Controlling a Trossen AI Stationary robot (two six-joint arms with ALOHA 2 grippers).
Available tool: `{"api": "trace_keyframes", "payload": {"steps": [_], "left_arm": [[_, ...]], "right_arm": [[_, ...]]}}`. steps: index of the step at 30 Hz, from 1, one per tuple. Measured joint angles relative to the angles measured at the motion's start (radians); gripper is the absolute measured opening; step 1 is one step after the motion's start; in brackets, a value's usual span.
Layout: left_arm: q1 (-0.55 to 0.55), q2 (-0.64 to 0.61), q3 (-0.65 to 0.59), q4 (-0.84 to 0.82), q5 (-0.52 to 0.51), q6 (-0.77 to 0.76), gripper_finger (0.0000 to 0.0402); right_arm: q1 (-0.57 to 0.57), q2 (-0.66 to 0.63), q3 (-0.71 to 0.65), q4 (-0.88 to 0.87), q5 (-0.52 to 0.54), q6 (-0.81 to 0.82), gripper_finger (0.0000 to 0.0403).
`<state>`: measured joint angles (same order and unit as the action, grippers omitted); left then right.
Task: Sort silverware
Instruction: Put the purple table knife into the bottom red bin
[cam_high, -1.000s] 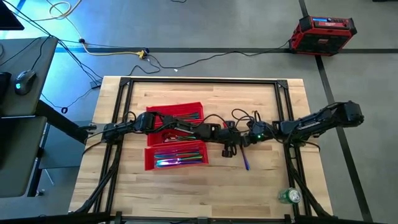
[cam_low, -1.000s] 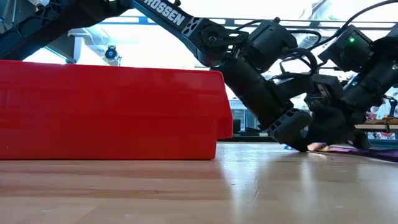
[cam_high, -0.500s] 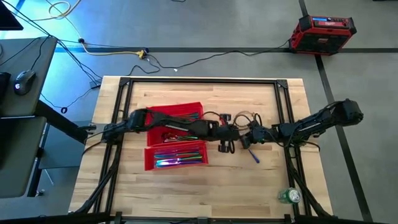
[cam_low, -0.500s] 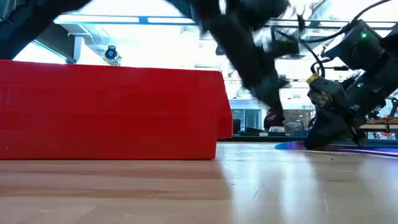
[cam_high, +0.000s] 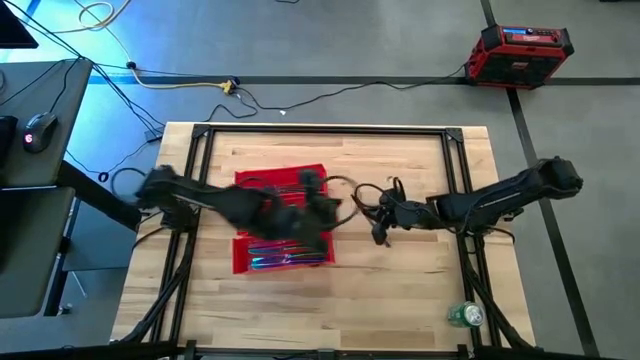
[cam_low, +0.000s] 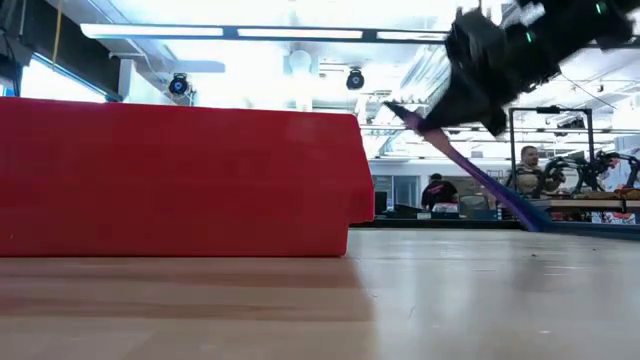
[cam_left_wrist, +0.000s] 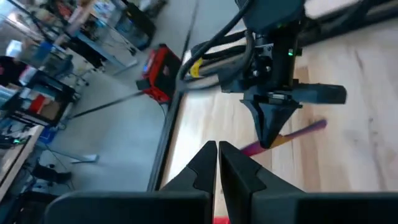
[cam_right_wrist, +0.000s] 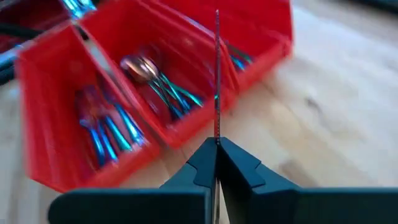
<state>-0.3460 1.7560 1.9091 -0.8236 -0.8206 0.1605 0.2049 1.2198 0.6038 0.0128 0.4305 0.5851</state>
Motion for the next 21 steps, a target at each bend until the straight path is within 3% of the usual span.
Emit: {"api": "trace_keyframes", "payload": {"steps": [6,11,16,21], "left_arm": [[-0.156,-0.151,0.002,-0.225,-0.214,-0.182,0.0000],[-0.288,-0.214,0.001,-0.507,-0.364,-0.475,0.0000],[-0.401,-0.226,-0.007,-0.746,-0.385,-0.830,0.0000],[-0.511,-0.242,-0.056,-0.749,-0.387,-0.916,0.0000]], "right_arm": [[0.044,-0.001,0.178,0.006,0.014,-0.163,0.0000],[0.074,0.019,0.329,0.011,0.008,-0.288,0.0000],[0.086,0.127,0.477,0.011,-0.076,-0.371,0.0000],[0.086,0.318,0.661,-0.039,-0.212,-0.432,0.0000]]}}
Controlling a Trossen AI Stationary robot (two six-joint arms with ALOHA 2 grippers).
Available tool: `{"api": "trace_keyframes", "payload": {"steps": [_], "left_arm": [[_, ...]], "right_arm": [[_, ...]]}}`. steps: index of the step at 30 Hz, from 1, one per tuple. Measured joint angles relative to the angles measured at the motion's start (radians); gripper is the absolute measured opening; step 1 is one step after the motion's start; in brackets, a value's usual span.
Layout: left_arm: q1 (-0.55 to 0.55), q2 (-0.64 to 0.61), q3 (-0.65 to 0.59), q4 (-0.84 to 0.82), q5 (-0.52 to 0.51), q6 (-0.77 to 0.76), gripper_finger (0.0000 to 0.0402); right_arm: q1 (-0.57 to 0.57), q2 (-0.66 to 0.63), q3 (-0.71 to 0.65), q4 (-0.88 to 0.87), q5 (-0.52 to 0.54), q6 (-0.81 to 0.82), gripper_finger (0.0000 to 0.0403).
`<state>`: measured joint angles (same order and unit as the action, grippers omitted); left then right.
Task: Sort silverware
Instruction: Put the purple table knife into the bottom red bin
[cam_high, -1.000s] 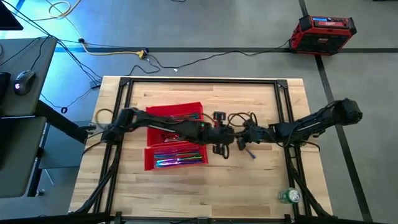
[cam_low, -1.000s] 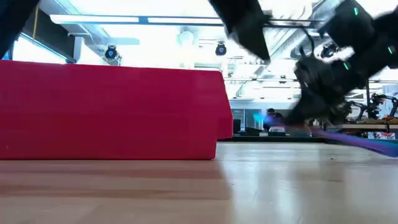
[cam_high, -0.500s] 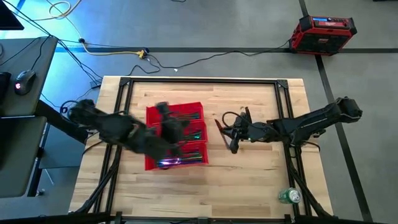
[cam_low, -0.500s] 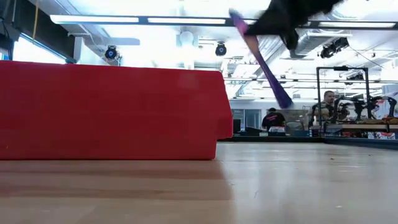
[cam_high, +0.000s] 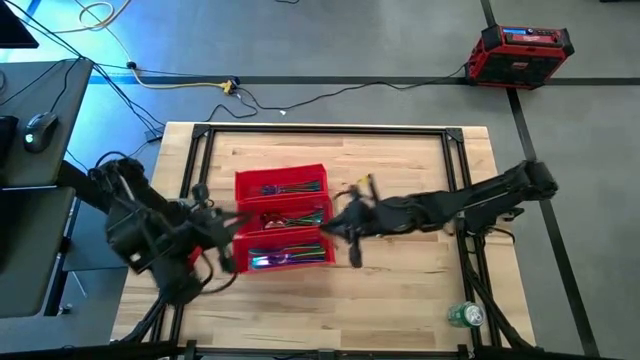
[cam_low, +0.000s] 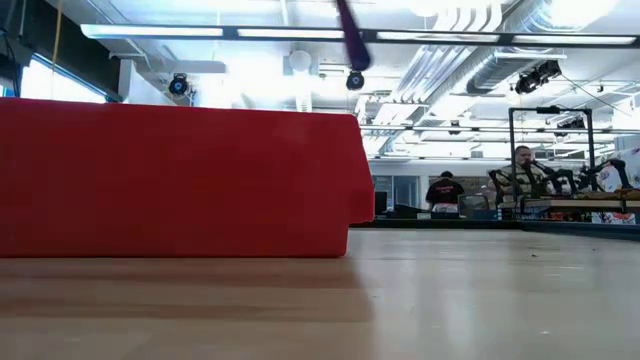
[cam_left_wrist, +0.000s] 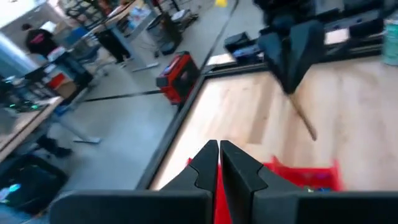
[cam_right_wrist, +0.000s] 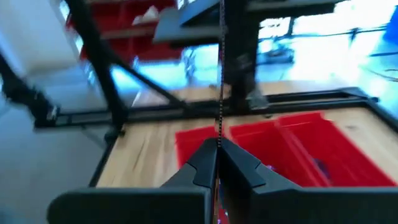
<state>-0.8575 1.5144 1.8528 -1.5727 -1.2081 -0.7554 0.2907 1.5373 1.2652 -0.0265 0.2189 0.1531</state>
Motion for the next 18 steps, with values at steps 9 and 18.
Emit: {"api": "trace_keyframes", "payload": {"steps": [9,18], "left_arm": [[-0.163,-0.015,-0.097,0.002,0.003,-0.190,0.0000],[-0.258,-0.015,-0.178,0.001,0.003,-0.316,0.0000]], "right_arm": [[-0.057,0.369,0.477,-0.464,-0.107,-0.109,0.0000],[-0.141,0.727,0.916,-0.760,-0.370,-0.241,0.0000]]}}
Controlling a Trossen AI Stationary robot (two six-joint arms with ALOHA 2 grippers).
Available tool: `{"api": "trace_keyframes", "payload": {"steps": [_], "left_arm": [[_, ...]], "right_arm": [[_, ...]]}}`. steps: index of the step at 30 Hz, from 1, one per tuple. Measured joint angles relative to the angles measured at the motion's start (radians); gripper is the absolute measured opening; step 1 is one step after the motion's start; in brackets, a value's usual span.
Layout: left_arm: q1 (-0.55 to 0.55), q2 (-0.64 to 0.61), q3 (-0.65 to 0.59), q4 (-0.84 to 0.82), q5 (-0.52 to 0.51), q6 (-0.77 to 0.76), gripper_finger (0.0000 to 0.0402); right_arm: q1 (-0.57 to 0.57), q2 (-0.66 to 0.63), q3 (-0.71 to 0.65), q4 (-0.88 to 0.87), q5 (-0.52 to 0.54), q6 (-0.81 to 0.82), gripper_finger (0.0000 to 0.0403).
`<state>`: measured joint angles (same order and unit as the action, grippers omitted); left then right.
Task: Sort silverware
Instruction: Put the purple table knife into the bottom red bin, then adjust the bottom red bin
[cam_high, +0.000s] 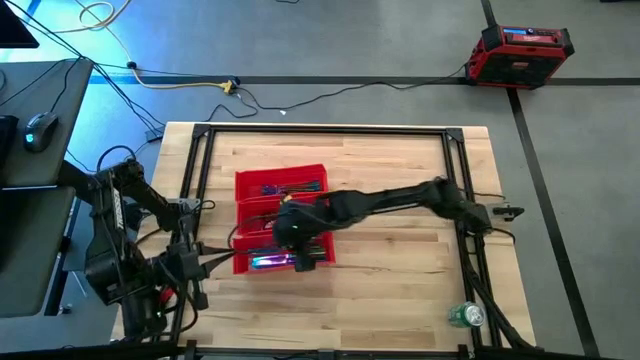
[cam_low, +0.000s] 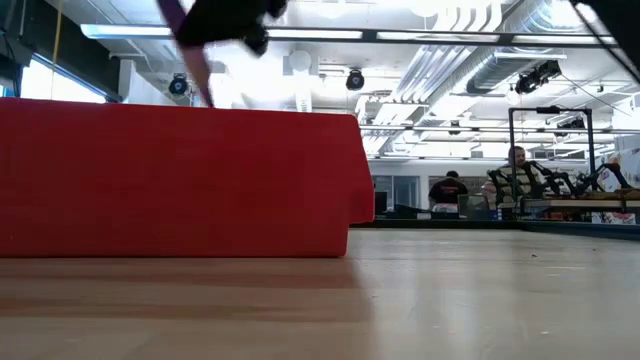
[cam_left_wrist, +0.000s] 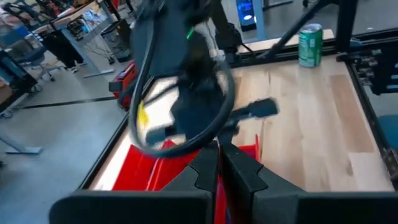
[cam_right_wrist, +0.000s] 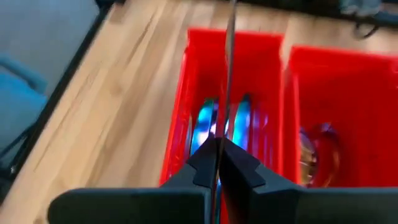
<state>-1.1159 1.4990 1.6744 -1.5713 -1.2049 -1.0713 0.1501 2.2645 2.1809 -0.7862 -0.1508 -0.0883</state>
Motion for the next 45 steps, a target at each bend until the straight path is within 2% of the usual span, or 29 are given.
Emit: {"api": "trace_keyframes", "payload": {"steps": [5,10,17,20,24,27,30,33,38,42,45], "left_arm": [[-0.017,0.000,-0.024,0.000,0.015,-0.028,0.0000],[-0.018,0.000,-0.027,0.001,0.017,-0.027,0.0000],[-0.018,0.000,-0.026,0.000,0.025,-0.009,0.0000],[-0.018,0.000,-0.026,0.000,0.031,-0.008,0.0001],[-0.018,0.000,-0.026,0.000,0.047,-0.017,0.0001],[-0.018,0.000,-0.026,0.001,0.091,-0.047,0.0001],[-0.018,0.004,-0.030,0.001,0.142,-0.104,0.0000],[-0.018,0.010,-0.094,0.003,0.156,-0.203,0.0000],[-0.015,0.011,-0.296,0.025,0.324,-0.467,0.0000],[-0.018,0.012,-0.468,0.024,0.595,-0.666,0.0000],[-0.020,0.012,-0.593,0.026,0.757,-0.759,0.0000]], "right_arm": [[-0.028,0.157,0.181,-0.115,-0.035,-0.046,0.0000],[-0.053,0.197,0.108,-0.038,-0.093,-0.075,0.0000],[-0.073,0.226,0.105,-0.017,-0.066,-0.078,0.0006],[-0.071,0.225,0.112,0.015,-0.051,-0.081,0.0032],[-0.058,0.221,0.173,0.007,0.014,-0.081,0.0095],[-0.043,0.175,0.159,0.008,0.059,-0.086,0.0139],[-0.023,0.111,0.162,-0.073,0.095,-0.086,0.0166],[0.004,0.033,0.165,-0.209,0.109,-0.087,0.0173],[0.052,-0.076,0.122,-0.501,0.111,-0.029,0.0162],[0.085,-0.134,0.024,-0.687,0.137,0.101,0.0147],[0.105,-0.188,-0.130,-0.709,0.179,0.177,0.0138]]}}
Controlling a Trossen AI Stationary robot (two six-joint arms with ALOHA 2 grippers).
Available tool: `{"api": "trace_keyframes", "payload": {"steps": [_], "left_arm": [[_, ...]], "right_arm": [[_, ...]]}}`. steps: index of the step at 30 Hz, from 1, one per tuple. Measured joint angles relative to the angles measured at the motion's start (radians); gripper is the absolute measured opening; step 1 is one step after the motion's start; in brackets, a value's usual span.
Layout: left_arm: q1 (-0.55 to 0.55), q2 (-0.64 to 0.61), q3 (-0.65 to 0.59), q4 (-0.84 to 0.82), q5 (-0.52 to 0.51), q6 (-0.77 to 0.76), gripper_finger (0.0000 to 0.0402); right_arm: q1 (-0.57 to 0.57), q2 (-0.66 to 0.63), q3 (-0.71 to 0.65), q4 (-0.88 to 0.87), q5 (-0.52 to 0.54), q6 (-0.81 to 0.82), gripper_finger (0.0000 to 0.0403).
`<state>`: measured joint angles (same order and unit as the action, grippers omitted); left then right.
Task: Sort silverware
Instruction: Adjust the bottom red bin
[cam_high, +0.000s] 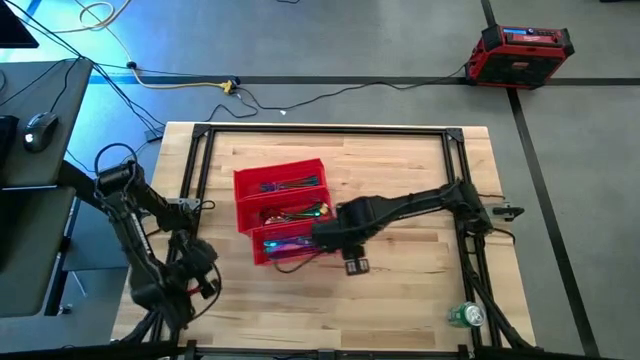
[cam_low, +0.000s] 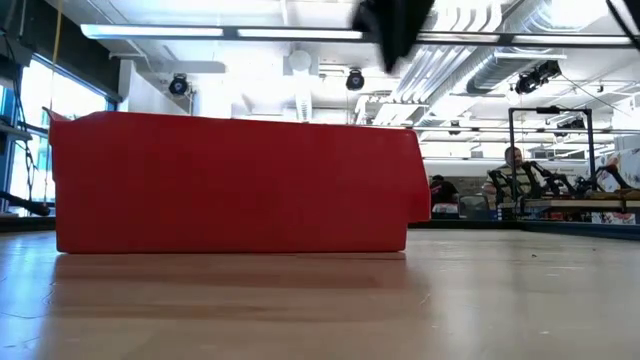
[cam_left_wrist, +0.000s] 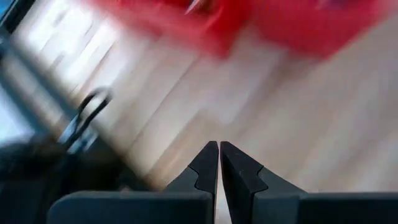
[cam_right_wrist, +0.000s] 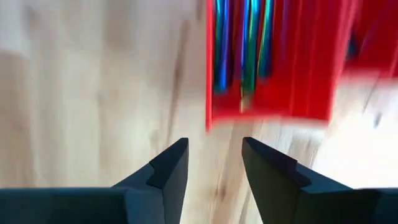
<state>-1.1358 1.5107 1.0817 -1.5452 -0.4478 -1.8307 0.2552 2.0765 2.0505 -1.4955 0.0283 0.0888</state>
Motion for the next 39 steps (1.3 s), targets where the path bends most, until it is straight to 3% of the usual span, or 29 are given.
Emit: {"api": "trace_keyframes", "payload": {"steps": [4,6,10,15,30,35,39], "left_arm": [[0.000,-0.002,-0.143,0.035,0.143,-0.051,0.0000],[0.001,-0.011,-0.190,0.075,0.161,-0.049,0.0000],[0.001,-0.037,-0.245,0.145,0.151,-0.015,0.0000],[0.001,-0.077,-0.256,0.140,0.057,-0.020,0.0000],[0.006,-0.126,-0.256,0.142,-0.061,-0.026,0.0000],[0.006,-0.126,-0.256,0.149,-0.062,-0.026,0.0000],[0.006,-0.126,-0.256,0.198,-0.042,-0.020,0.0000]], "right_arm": [[0.010,-0.080,-0.280,0.063,0.003,0.084,0.0134],[0.007,-0.109,-0.431,0.151,0.001,0.117,0.0133],[0.002,-0.137,-0.665,0.370,0.017,0.160,0.0133],[-0.021,-0.139,-0.824,0.657,0.035,0.185,0.0133],[-0.056,-0.134,-0.849,1.092,0.054,0.229,0.0133],[-0.066,-0.134,-0.849,1.090,0.060,0.229,0.0133],[-0.066,-0.135,-0.843,1.010,0.131,0.255,0.0133]]}}
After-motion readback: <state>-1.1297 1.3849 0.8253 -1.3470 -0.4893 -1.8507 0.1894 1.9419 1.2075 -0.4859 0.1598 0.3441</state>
